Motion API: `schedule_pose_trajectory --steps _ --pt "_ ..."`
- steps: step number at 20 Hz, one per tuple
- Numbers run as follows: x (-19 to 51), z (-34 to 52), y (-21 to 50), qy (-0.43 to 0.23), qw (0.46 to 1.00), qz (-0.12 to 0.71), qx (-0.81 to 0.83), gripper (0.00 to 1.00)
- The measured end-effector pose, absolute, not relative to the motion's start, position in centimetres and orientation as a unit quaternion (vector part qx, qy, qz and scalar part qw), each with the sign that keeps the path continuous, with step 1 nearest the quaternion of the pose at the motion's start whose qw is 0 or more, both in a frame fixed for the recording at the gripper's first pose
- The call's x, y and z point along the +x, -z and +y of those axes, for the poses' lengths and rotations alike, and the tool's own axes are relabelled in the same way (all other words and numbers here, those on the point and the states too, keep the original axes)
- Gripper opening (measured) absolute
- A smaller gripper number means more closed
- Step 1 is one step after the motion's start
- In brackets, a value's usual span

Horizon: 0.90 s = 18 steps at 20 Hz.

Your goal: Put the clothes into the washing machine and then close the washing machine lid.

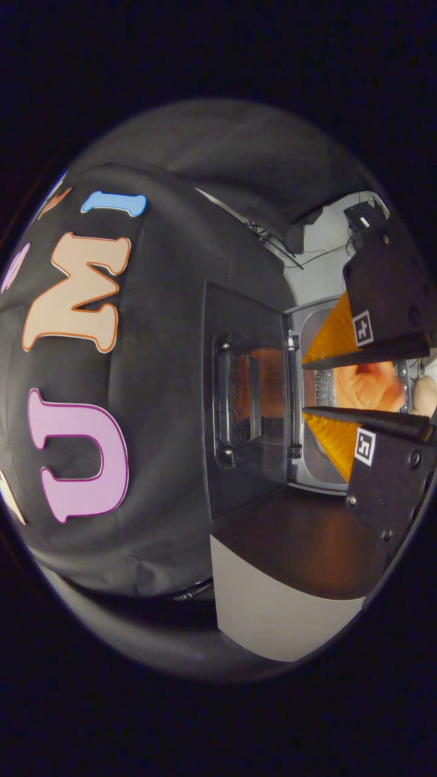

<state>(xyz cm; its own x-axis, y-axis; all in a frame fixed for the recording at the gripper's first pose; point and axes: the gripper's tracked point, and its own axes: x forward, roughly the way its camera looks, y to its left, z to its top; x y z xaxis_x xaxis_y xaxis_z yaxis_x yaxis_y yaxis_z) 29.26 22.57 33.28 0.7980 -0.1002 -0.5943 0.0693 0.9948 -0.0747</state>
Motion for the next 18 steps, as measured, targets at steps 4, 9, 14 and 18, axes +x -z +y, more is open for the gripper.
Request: schedule_pose_trajectory --steps 4,9,14,18 --pt "29.5 23.1 -34.0 0.033 0.952 0.302 -0.019 0.35" --pt "32.0 23.4 -36.9 0.034 0.969 0.243 -0.034 0.41" --pt "35.7 24.7 -39.8 0.032 0.981 0.192 -0.023 0.76" --pt "39.2 25.6 -39.8 0.034 0.984 0.175 -0.024 0.78"
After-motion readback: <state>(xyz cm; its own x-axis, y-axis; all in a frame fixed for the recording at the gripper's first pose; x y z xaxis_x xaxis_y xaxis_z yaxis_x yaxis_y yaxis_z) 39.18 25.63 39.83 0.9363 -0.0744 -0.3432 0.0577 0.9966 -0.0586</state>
